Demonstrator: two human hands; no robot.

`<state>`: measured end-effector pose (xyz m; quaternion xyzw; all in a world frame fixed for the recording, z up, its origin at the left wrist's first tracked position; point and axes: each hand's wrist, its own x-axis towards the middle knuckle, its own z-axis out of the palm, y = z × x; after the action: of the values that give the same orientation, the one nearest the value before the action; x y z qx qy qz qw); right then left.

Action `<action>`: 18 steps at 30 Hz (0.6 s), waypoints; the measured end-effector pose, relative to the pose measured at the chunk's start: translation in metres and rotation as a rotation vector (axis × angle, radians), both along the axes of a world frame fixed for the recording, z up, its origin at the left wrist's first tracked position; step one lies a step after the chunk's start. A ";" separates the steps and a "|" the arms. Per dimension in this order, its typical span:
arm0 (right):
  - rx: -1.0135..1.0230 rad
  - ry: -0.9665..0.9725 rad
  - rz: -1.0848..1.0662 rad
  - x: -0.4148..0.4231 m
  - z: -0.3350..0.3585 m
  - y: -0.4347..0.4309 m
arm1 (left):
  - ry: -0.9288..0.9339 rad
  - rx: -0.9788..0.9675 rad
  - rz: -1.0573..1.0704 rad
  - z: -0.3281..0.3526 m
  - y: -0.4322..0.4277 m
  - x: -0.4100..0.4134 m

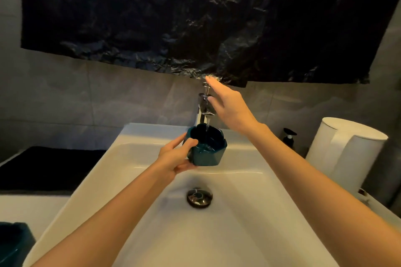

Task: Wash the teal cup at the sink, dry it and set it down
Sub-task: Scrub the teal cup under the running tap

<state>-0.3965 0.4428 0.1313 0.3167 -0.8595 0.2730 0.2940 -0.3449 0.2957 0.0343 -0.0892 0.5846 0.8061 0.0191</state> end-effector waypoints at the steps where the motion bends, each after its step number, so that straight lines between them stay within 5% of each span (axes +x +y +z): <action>1: -0.024 0.013 -0.011 0.006 -0.011 0.007 | 0.015 -0.020 0.017 -0.001 -0.001 -0.001; 5: -0.114 -0.015 -0.108 0.029 -0.056 0.025 | 0.072 -0.079 0.058 0.000 -0.005 0.002; 8: 0.116 -0.146 -0.050 0.048 -0.081 0.027 | 0.097 -0.118 0.089 0.004 -0.005 0.009; 12: 0.478 -0.051 -0.035 0.059 -0.093 0.023 | 0.139 -0.158 0.086 0.010 0.000 0.011; 18: 0.668 0.096 -0.005 0.042 -0.091 0.017 | 0.167 -0.223 -0.053 0.010 0.004 0.004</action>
<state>-0.3541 0.4594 0.0400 0.4059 -0.8874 -0.0396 0.2151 -0.3413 0.2996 0.0447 -0.0079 0.6724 0.7399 -0.0187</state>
